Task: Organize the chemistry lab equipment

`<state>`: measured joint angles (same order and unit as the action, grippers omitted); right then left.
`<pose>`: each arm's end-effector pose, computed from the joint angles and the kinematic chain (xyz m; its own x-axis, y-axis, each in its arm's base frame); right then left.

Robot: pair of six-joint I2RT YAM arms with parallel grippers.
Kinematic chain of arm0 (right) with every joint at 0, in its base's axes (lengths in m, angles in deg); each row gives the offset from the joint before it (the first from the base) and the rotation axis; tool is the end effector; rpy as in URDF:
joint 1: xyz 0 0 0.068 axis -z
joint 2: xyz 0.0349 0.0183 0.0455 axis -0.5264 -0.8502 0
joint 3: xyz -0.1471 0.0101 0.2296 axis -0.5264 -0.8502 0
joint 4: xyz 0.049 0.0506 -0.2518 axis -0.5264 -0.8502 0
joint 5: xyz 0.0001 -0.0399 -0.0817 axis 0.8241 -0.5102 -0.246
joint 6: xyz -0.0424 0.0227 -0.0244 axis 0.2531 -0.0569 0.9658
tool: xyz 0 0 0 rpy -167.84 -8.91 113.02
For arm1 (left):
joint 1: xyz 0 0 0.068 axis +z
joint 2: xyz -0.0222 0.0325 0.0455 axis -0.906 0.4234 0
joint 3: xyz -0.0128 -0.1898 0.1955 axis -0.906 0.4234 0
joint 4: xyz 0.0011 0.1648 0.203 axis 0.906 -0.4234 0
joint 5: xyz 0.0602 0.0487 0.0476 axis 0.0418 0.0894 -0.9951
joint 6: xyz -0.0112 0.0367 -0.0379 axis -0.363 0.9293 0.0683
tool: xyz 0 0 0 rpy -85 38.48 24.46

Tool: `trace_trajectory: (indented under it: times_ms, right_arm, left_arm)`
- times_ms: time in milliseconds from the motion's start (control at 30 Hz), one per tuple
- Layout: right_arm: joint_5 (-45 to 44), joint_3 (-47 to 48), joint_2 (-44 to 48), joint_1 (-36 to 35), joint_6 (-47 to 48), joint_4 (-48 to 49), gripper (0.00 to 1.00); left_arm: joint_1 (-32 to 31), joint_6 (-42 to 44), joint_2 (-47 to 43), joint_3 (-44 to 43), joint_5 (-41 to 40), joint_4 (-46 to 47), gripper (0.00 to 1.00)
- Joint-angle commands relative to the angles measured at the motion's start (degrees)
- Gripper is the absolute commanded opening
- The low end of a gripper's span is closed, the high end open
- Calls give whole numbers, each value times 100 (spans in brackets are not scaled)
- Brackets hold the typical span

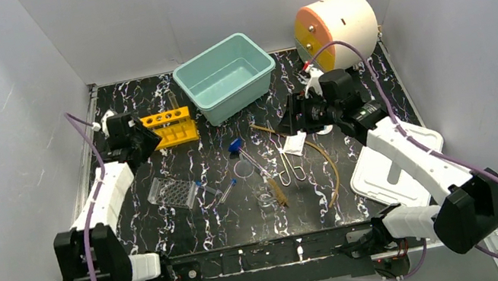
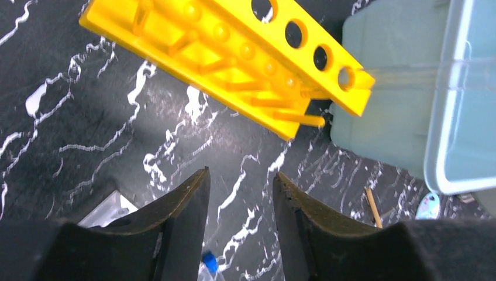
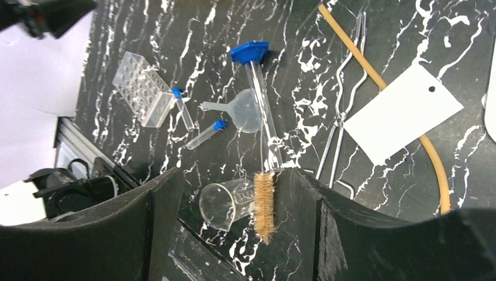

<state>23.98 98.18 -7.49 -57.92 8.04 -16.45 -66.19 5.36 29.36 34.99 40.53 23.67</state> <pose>0.2332 0.1275 0.3224 -0.7034 0.1297 -0.6988 -0.3962 0.7447 0.5370 0.2987 -0.0030 0.2609 -0.3864 -0.6570 -0.6473 -0.4283 0.7494 -0.5050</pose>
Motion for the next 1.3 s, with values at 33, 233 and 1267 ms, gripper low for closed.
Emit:
trace_trajectory:
  times_ms: [33, 233, 1267]
  right_arm:
    - [-750, 396, -324, -439, 299, -279, 75]
    - [-1762, 897, -824, -1394, 202, -563, 73]
    - [-4645, 3233, -4768, -4139, -2706, -1556, 58]
  left_arm:
    - [2, 152, -654, -50, 777, -1201, 50]
    - [1, 432, -1102, -184, 1162, -1931, 60]
    - [1, -120, -1582, -254, -816, -3924, 79]
